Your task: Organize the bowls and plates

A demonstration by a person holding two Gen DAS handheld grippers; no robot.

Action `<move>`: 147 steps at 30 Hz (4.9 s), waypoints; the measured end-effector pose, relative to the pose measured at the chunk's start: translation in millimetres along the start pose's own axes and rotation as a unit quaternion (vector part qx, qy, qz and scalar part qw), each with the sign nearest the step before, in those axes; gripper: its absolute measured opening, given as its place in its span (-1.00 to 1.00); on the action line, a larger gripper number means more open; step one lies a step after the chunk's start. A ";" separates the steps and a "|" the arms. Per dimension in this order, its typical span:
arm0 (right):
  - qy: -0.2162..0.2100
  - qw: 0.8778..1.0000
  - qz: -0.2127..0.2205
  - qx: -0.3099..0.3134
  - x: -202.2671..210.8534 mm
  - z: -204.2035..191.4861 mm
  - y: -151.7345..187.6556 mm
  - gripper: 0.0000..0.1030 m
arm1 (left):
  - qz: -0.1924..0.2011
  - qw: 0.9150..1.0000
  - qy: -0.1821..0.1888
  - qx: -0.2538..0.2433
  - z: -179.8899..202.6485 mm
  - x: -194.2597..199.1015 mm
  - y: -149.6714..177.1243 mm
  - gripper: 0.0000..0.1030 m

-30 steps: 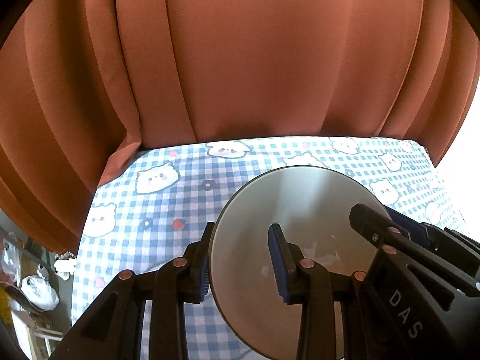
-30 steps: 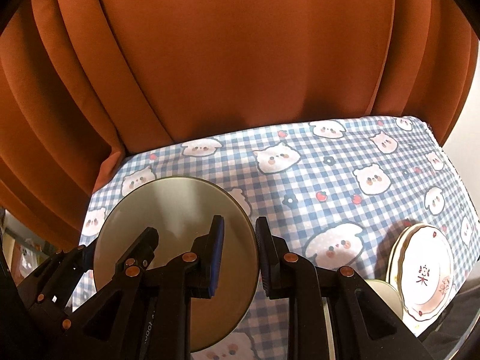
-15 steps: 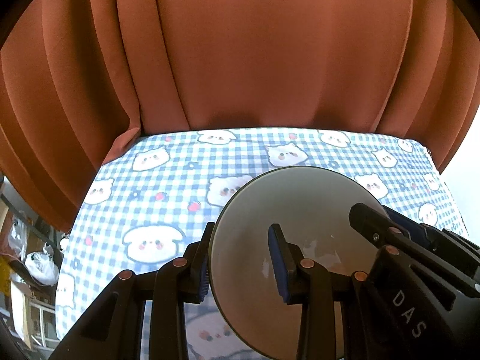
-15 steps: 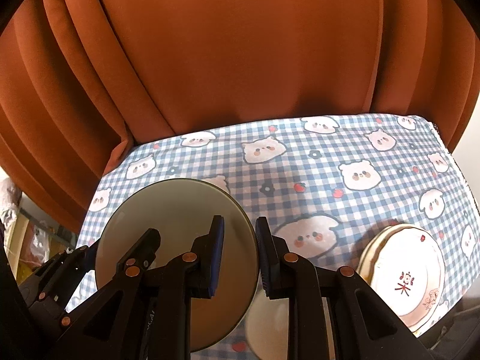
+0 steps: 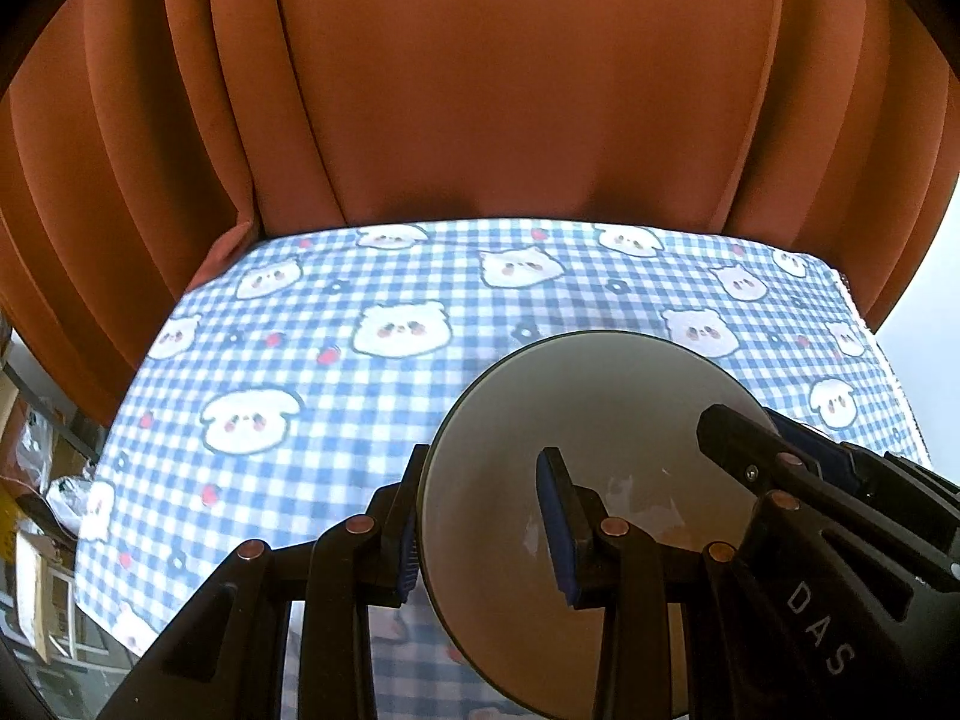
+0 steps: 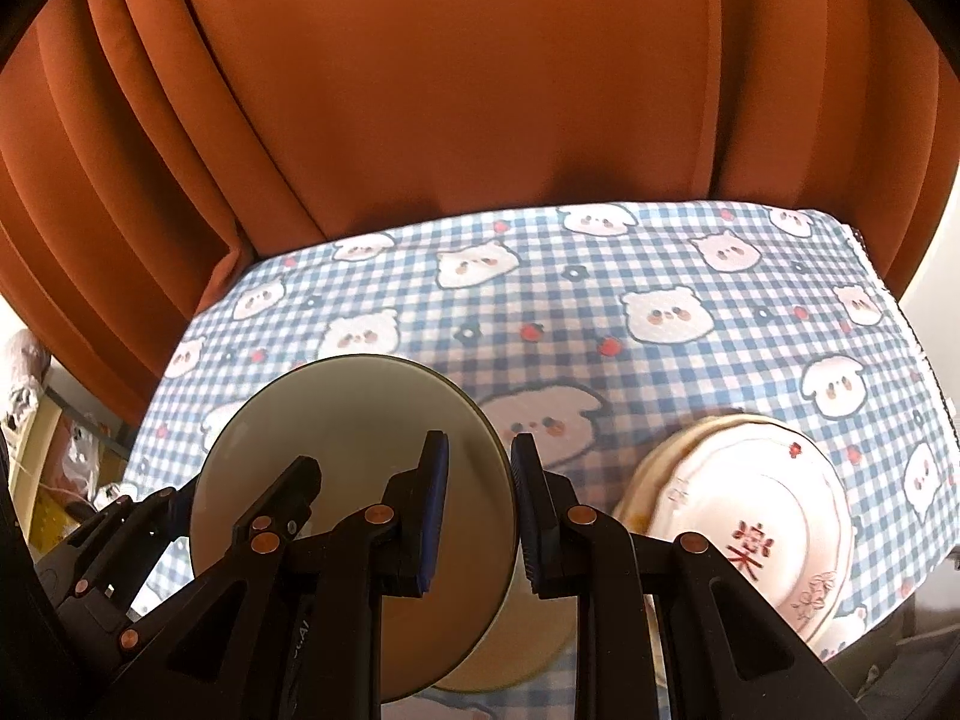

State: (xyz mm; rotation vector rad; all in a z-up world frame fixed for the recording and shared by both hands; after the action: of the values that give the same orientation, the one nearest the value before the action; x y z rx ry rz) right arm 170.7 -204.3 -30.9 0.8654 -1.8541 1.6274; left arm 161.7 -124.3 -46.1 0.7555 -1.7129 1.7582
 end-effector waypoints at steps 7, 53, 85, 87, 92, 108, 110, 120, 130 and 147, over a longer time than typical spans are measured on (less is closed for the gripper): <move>0.000 1.000 -0.017 0.012 -0.3 17.9 14.7 -0.52 | -0.012 1.000 -0.001 0.011 14.2 -3.6 19.1 -0.34; 0.011 0.996 -0.060 0.061 -41.8 28.8 55.5 -0.33 | -0.064 0.998 -0.006 0.027 22.2 -44.3 61.6 0.09; -0.012 0.983 -0.168 -0.068 -88.0 44.1 76.2 0.00 | -0.155 0.984 0.086 0.014 19.2 -77.7 69.8 0.32; -0.015 0.984 -0.167 -0.066 -89.1 41.0 75.3 -0.05 | -0.157 0.983 0.089 0.009 20.1 -78.3 69.2 0.32; -0.032 0.982 -0.168 -0.074 -91.7 37.8 75.4 -0.12 | -0.159 0.983 0.097 -0.007 23.0 -80.5 67.7 0.31; -0.017 0.980 -0.165 -0.106 -81.8 30.9 79.5 -0.15 | -0.168 0.977 0.126 -0.032 18.9 -68.6 66.8 0.21; -0.014 0.981 -0.162 -0.108 -78.8 27.5 78.1 -0.15 | -0.164 0.977 0.130 -0.035 16.0 -64.6 64.3 0.21; 0.001 0.984 -0.135 -0.117 -53.7 3.3 60.6 -0.15 | -0.140 0.978 0.144 -0.046 -2.5 -37.3 45.1 0.21; -0.004 0.986 -0.117 -0.121 -40.3 1.2 51.8 -0.15 | -0.115 0.981 0.144 -0.052 3.3 -27.5 34.8 0.21; -0.036 0.990 -0.112 -0.081 -25.7 60.6 37.8 -0.15 | -0.097 0.988 0.116 -0.018 72.1 -23.8 31.8 0.21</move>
State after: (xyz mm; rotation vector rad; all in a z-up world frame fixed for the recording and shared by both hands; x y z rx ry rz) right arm 160.9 -258.3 -83.4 1.0308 -1.8326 1.3063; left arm 155.3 -197.4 -83.6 0.6494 -1.4630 1.6089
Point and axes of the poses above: each gripper's, at about its wrist camera, not at the fingertips, and x roughly against the way its jaws point, z to its right, y to its underside, the point moved 6 cm from there along -x, roughly the way its jaws point, and after that the axes turned 5 degrees about z, right-handed, at the moved point
